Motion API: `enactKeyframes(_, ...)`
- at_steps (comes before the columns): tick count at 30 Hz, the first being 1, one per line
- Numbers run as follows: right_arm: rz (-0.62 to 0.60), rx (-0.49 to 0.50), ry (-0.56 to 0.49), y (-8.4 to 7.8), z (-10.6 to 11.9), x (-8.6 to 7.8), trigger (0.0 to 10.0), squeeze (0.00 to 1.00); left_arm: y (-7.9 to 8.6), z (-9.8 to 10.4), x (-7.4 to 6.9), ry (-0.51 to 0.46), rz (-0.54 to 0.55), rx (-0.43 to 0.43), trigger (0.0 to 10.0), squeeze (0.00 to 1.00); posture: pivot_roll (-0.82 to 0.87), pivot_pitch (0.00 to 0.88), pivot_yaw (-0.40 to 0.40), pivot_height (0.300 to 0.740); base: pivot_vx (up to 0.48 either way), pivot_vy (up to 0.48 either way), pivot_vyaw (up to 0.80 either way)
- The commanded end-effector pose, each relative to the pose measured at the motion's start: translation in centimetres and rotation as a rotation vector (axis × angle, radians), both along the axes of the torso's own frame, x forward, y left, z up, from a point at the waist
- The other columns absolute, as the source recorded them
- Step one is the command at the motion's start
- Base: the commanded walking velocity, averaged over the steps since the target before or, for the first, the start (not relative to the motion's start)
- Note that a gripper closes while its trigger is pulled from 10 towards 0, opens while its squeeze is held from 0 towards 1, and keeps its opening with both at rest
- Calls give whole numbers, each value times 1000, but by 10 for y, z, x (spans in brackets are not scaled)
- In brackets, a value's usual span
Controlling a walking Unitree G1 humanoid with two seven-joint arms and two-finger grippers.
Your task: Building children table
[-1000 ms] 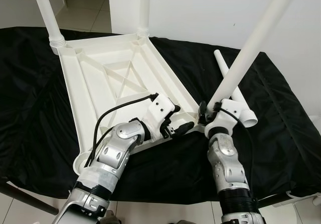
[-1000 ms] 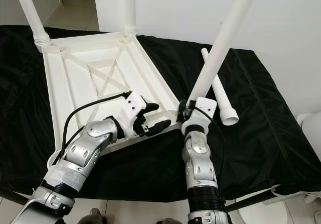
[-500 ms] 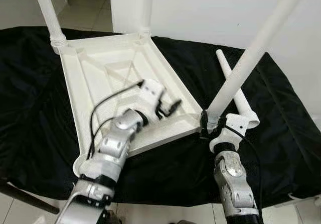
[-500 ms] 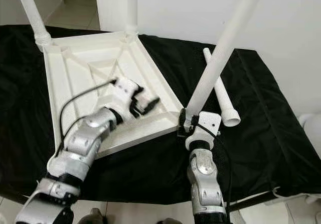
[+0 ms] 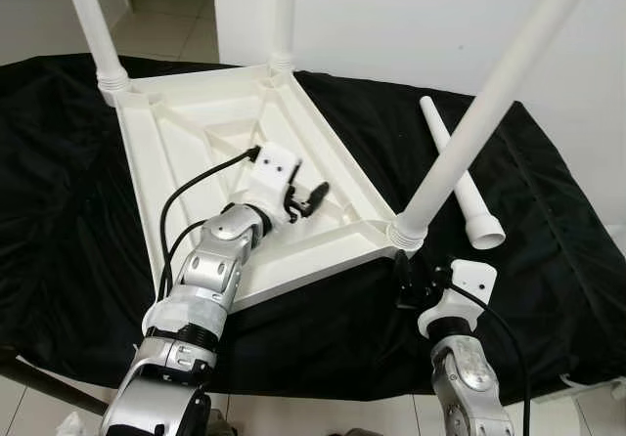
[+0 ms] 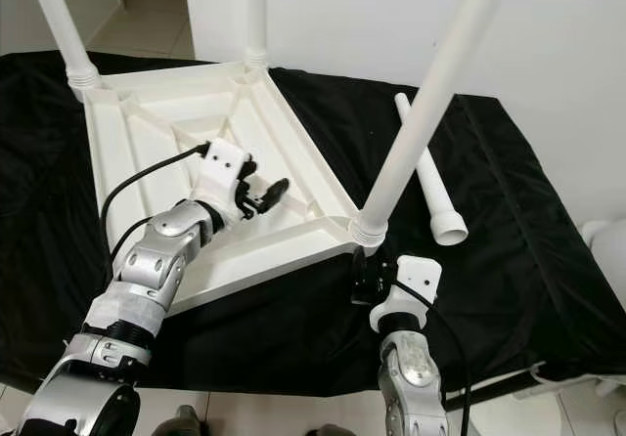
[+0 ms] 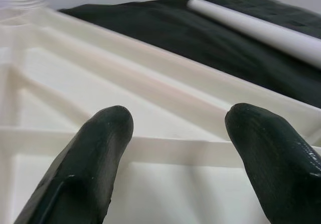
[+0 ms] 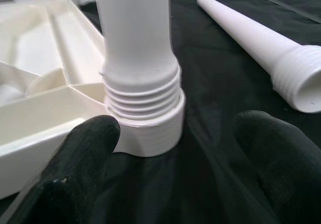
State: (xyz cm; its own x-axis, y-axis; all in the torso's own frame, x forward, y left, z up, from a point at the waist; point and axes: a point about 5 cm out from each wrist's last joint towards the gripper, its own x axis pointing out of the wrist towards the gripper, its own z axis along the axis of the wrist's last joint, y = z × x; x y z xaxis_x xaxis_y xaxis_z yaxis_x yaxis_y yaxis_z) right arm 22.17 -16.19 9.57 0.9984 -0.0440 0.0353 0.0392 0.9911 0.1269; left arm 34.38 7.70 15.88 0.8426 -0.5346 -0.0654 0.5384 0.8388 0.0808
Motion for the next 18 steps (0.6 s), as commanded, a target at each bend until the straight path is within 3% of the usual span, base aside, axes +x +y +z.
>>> enactKeyframes(1, 43, 8, -31, 1, 4, -4, 10000, 0, -1, -1, 2, 10, 13, 26, 10000, 0, 19, 0, -66, 740, 0, 0, 0)
enactKeyframes(11, 73, -6, -58, -6, 8, -8, 10000, 0, 12, -5, 2, 14, -26, 109, 10000, 0, 19, 7, -60, 740, 0, 0, 0)
enactKeyframes(18, 101, -1, -69, -5, 10, -7, 10000, 0, 14, -9, 15, 30, 53, 183, 10000, 0, 21, 13, -59, 740, 0, 0, 0)
